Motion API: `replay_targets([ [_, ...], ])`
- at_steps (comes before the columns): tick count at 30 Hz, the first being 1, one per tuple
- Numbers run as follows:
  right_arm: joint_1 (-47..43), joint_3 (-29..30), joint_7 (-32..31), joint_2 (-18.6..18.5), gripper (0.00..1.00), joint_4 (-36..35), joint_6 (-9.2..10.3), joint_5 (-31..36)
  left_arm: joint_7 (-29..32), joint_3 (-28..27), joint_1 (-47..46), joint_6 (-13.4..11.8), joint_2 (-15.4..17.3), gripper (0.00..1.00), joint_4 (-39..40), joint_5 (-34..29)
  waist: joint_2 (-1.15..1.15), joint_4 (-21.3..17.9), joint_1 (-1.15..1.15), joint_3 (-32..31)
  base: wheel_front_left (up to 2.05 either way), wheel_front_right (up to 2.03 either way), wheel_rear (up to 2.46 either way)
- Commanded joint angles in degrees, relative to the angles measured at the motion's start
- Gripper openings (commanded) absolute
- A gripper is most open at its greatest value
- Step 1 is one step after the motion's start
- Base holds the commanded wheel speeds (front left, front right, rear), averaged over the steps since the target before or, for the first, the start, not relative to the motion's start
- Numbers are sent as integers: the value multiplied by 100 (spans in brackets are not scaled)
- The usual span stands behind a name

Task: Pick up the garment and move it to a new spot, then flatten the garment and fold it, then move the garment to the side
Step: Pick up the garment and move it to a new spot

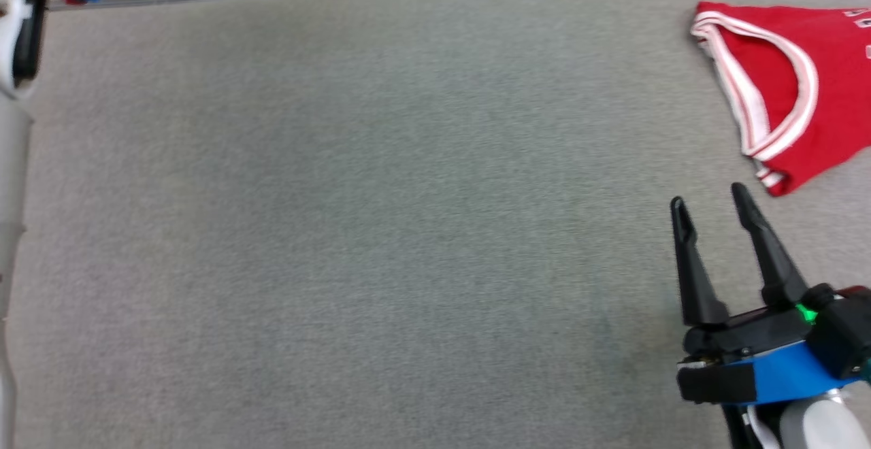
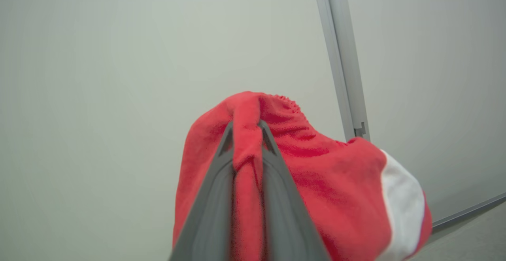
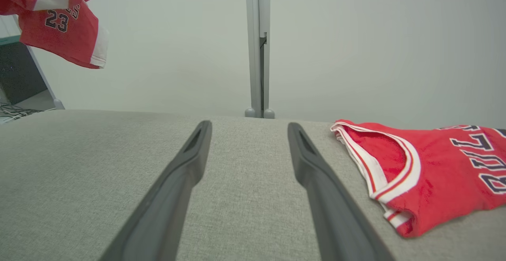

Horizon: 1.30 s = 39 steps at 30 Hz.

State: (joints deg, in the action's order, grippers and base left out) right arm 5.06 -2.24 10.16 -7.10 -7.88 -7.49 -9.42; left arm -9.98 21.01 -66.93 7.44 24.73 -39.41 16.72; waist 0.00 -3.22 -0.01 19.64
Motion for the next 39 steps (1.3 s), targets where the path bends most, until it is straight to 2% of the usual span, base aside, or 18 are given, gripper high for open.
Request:
replay_targets([
  [1,-23,-58,52,70,100,85,-1,-40,-41,136,-86,3,-80,0,169,73,0,-350,1,-305,0,0,0],
  [4,94,-254,167,195,100,332,-1,-122,-73,467,-60,1,-36,0,536,122,0,-668,1,-482,0,0,0],
  [8,169,-474,287,318,100,627,-1,-207,4,868,108,-1,-183,0,901,283,0,-960,1,-666,0,0,0],
  [15,264,-576,422,401,100,951,-1,-331,122,1463,589,-4,-442,0,1266,560,0,-1140,1,-770,0,0,0],
  [21,292,-576,476,418,100,1080,-1,-378,25,1756,1286,-35,-666,0,1273,730,0,-1083,1,-789,0,0,0],
  [31,143,-431,509,421,100,1130,-1,-437,-312,1967,2925,-330,-914,0,1056,1042,0,-897,1,-911,0,0,0],
  [39,39,-281,508,421,100,1089,-1,-388,-387,2378,3816,-325,-1043,0,821,998,0,-634,1,-1003,0,0,0],
])
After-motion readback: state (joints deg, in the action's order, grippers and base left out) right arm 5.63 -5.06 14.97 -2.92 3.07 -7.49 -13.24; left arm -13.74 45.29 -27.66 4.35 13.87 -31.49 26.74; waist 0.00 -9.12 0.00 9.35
